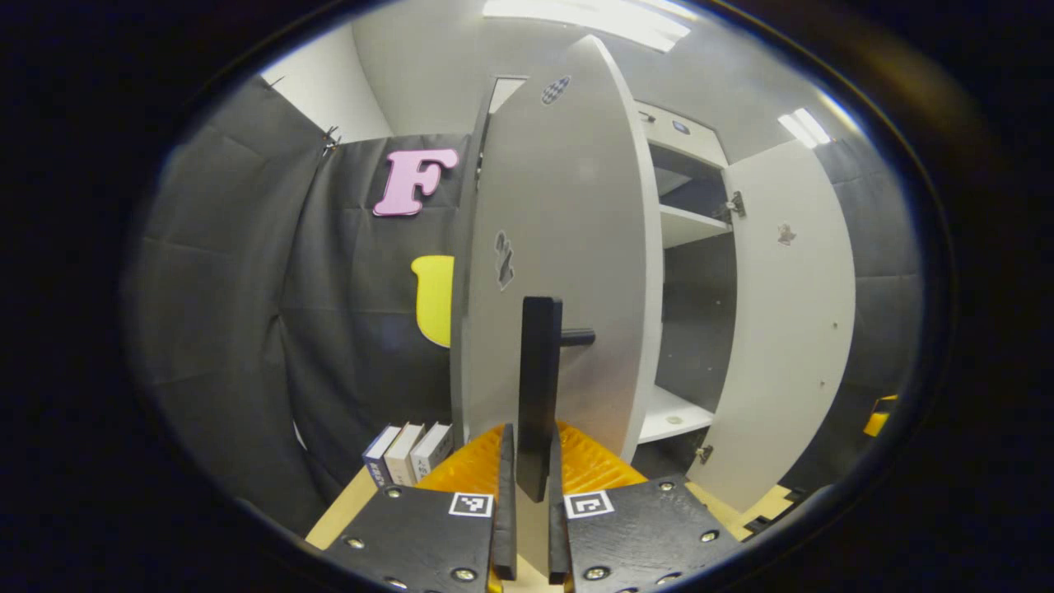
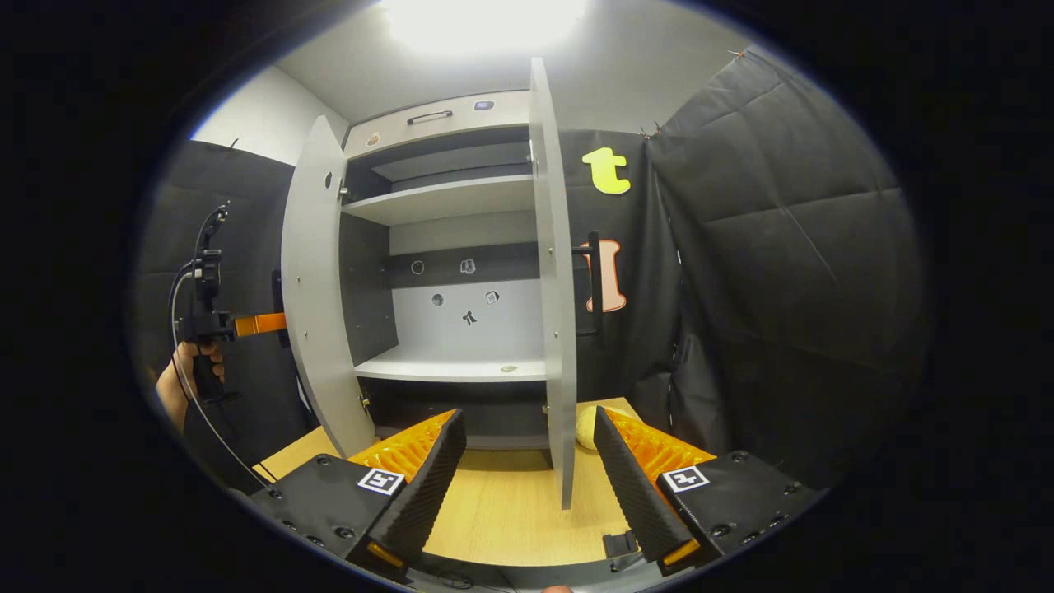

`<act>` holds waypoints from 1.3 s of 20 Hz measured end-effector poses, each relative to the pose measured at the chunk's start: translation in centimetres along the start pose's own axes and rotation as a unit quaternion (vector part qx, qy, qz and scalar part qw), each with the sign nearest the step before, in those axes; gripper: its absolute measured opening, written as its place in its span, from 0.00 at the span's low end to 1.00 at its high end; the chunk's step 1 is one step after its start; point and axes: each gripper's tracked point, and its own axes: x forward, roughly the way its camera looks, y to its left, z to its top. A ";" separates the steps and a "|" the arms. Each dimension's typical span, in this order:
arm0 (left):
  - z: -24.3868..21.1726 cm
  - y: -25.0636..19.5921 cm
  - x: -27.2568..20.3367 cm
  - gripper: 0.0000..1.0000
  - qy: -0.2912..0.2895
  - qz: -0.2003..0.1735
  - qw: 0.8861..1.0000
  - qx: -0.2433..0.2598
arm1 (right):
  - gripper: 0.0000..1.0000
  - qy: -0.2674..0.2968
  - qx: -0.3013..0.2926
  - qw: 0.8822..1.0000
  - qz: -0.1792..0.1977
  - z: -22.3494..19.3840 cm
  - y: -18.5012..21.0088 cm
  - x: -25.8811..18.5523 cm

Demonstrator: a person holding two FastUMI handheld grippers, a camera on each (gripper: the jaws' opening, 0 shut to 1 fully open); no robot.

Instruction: Open the right door of the double-door shoe cabinet with the right hand, and open the left door with the left hand.

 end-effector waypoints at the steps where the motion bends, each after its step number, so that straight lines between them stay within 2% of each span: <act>1: 0.2 0.6 -0.3 0.19 -0.003 0.000 1.000 -0.001 | 0.98 0.000 -0.002 1.000 0.001 -0.1 0.4 -0.2; 3: 0.3 2.4 -0.6 0.08 -0.005 0.015 1.000 -0.002 | 0.98 -0.004 -0.009 1.000 0.000 0.1 1.0 -0.6; 5: 0.8 4.4 -1.4 0.08 -0.010 0.033 0.999 0.000 | 0.98 -0.007 -0.013 1.000 0.000 0.2 1.4 -1.0; 7: 1.2 7.9 -2.5 0.09 -0.019 0.078 0.997 0.021 | 0.98 -0.009 -0.010 1.000 -0.001 0.3 1.8 -1.4; 8: 1.5 9.0 -2.6 0.05 -0.023 0.088 0.996 0.026 | 0.98 -0.010 -0.008 1.000 0.000 0.4 2.1 -1.5; 10: 1.4 7.8 -2.7 0.00 -0.024 0.052 0.998 -0.006 | 0.98 -0.010 -0.008 1.000 0.003 0.4 2.8 -1.5; 13: 1.4 8.4 -3.2 0.03 -0.024 0.058 0.998 0.022 | 0.98 -0.015 -0.011 1.000 0.009 0.7 4.2 -2.1; 17: 2.4 7.6 -4.9 0.00 -0.039 0.059 0.996 0.051 | 0.98 -0.020 -0.019 1.000 0.006 0.9 5.0 -3.1; 18: 2.4 7.5 -6.0 0.03 -0.044 0.059 0.996 0.056 | 0.98 -0.022 -0.019 1.000 0.005 1.0 5.0 -3.3; 22: 2.8 6.4 -10.5 0.03 -0.063 0.064 0.994 0.062 | 0.98 -0.038 -0.014 0.999 0.002 1.3 4.9 -3.8; 24: 2.8 5.6 -12.8 0.00 -0.071 0.070 0.993 0.062 | 0.98 -0.052 -0.020 0.998 -0.005 1.9 3.9 -4.0; 26: 2.4 4.6 -14.4 0.03 -0.072 0.078 0.993 0.060 | 0.98 -0.061 -0.019 0.998 -0.006 2.2 2.8 -4.2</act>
